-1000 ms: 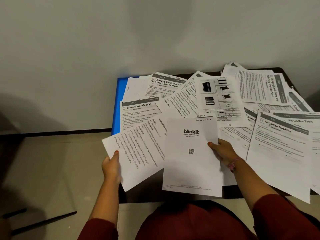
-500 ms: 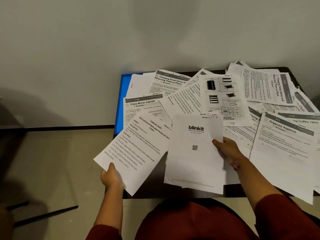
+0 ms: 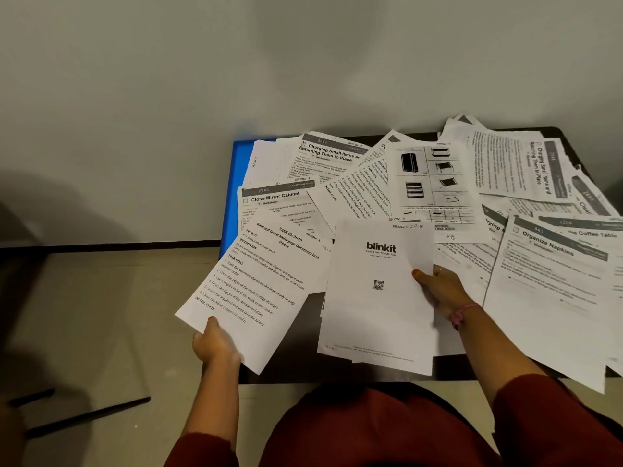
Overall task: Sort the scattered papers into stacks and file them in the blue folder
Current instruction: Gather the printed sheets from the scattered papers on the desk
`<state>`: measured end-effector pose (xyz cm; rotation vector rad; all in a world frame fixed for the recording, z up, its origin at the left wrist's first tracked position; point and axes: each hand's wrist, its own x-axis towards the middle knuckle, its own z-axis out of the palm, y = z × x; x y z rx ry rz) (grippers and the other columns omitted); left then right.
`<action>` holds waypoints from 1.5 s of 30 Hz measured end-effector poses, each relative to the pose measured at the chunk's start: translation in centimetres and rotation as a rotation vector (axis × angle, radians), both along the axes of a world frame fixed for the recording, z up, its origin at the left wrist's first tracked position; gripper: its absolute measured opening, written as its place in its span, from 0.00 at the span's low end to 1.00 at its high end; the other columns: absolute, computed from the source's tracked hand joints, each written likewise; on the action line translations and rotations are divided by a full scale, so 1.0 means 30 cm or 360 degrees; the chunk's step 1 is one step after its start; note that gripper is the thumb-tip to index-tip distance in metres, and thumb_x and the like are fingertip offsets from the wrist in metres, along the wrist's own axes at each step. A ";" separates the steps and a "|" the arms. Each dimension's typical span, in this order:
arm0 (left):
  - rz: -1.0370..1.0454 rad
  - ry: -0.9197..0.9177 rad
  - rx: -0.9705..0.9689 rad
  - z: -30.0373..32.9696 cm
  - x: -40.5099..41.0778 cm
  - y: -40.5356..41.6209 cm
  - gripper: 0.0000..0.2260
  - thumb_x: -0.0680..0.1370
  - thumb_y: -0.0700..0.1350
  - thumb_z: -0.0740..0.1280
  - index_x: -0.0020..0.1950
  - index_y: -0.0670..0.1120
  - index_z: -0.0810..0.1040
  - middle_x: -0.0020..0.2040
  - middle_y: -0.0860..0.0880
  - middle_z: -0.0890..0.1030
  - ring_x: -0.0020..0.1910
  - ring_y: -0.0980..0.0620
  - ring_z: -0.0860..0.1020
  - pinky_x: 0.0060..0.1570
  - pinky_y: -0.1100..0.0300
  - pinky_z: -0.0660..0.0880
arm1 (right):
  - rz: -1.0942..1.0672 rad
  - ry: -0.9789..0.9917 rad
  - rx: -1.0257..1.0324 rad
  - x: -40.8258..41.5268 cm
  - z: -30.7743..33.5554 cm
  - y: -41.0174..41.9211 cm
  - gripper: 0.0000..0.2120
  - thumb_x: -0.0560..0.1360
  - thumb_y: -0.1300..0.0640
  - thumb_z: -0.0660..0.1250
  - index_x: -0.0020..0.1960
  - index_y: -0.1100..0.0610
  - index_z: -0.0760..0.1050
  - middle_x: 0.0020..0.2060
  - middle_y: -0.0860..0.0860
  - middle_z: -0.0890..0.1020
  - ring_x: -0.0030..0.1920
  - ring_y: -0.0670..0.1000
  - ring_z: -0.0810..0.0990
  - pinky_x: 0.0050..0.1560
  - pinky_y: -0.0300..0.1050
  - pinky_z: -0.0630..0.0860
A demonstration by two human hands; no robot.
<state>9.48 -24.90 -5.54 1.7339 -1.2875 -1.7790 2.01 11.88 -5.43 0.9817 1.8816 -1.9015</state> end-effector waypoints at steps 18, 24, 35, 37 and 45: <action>-0.1213 -0.0641 -0.0940 -0.040 -0.101 -0.129 0.23 0.71 0.44 0.71 0.63 0.39 0.71 0.65 0.40 0.69 0.65 0.40 0.67 0.66 0.40 0.62 | 0.0023 -0.0051 -0.0226 -0.007 0.000 -0.008 0.12 0.76 0.66 0.65 0.60 0.64 0.75 0.48 0.57 0.81 0.43 0.53 0.80 0.37 0.40 0.81; -0.1762 -0.0719 -0.1003 -0.014 -0.237 -0.212 0.23 0.74 0.54 0.70 0.61 0.40 0.72 0.53 0.44 0.80 0.57 0.40 0.77 0.69 0.37 0.56 | 0.0119 -0.0074 -0.0141 -0.005 -0.007 -0.054 0.12 0.76 0.64 0.66 0.59 0.64 0.75 0.50 0.58 0.81 0.44 0.55 0.81 0.41 0.47 0.81; -0.1961 -0.0628 -0.0781 0.112 -0.292 -0.257 0.10 0.76 0.45 0.70 0.46 0.37 0.78 0.40 0.40 0.82 0.32 0.47 0.78 0.34 0.57 0.76 | 0.0151 0.0054 0.0101 0.015 -0.047 -0.126 0.12 0.75 0.63 0.68 0.58 0.62 0.78 0.54 0.59 0.82 0.54 0.59 0.80 0.61 0.57 0.75; -0.1961 -0.0445 -0.0755 0.156 -0.283 -0.261 0.09 0.78 0.46 0.68 0.49 0.39 0.78 0.39 0.42 0.82 0.31 0.47 0.78 0.31 0.58 0.74 | 0.0155 0.0063 0.0071 0.009 -0.038 -0.138 0.12 0.75 0.63 0.68 0.58 0.62 0.78 0.54 0.59 0.82 0.54 0.59 0.80 0.61 0.57 0.75; -0.1675 0.0286 -0.0386 0.263 -0.232 -0.281 0.04 0.80 0.44 0.64 0.53 0.48 0.77 0.47 0.45 0.84 0.43 0.45 0.83 0.44 0.47 0.80 | 0.0184 0.0116 -0.0344 -0.006 0.024 -0.223 0.12 0.76 0.62 0.67 0.59 0.63 0.77 0.54 0.58 0.82 0.56 0.59 0.81 0.59 0.58 0.76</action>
